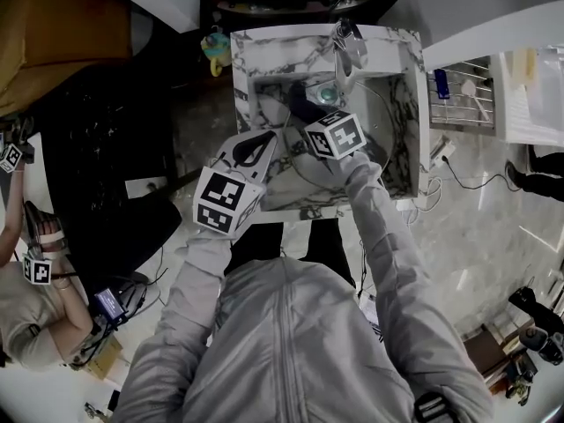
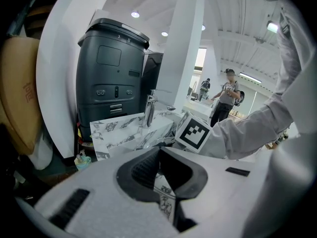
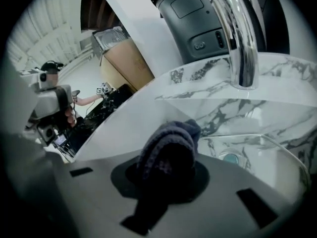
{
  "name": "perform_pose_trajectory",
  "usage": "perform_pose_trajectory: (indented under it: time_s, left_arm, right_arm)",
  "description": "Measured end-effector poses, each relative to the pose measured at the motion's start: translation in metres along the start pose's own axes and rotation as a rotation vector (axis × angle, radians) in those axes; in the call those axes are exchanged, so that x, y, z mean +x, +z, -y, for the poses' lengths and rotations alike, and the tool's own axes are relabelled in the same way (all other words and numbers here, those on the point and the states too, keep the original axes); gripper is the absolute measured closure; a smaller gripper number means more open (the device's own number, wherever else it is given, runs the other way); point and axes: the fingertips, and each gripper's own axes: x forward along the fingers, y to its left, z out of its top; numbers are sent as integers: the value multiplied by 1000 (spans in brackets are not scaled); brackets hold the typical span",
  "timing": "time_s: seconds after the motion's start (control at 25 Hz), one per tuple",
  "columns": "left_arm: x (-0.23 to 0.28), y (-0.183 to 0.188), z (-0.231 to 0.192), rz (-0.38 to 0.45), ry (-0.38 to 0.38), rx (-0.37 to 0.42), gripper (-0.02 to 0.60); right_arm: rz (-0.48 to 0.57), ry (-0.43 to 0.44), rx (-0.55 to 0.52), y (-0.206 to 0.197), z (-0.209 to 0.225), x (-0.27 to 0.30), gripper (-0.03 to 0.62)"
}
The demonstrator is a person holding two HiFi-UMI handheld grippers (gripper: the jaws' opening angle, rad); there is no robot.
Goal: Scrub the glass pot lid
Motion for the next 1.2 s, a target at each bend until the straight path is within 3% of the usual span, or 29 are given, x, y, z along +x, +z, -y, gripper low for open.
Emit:
perform_pose_trajectory:
  time_s: [0.08,0.2,0.4,0.68,0.8,1.04,1.2]
  left_arm:
    - [1,2,4,1,-5,3,555]
    - [4,5,9,2,-13,2,555]
    - [12,9,18,7,-22,-7,555]
    - [24,12,34,5,-35,-2,555]
    - [25,10,37,-3,-33,-3,555]
    - [25,5,32,-11,-14,-14,555]
    - [26,5,31,-9,-13,-18,555]
  right_arm:
    - [42,35,3,5,-3,-12,533]
    - [116,-5,-23,11,12,-42,533]
    - [77,-234,-56,-6,66,-90,533]
    - [25,-519,-9,-32,134,-132,533]
    - [-17,-597,-64,-34,147,-135,533]
    - [-26,-689,-71,-30,152,-148,533]
    - [-50,-797,-173,-26,150,-167,533]
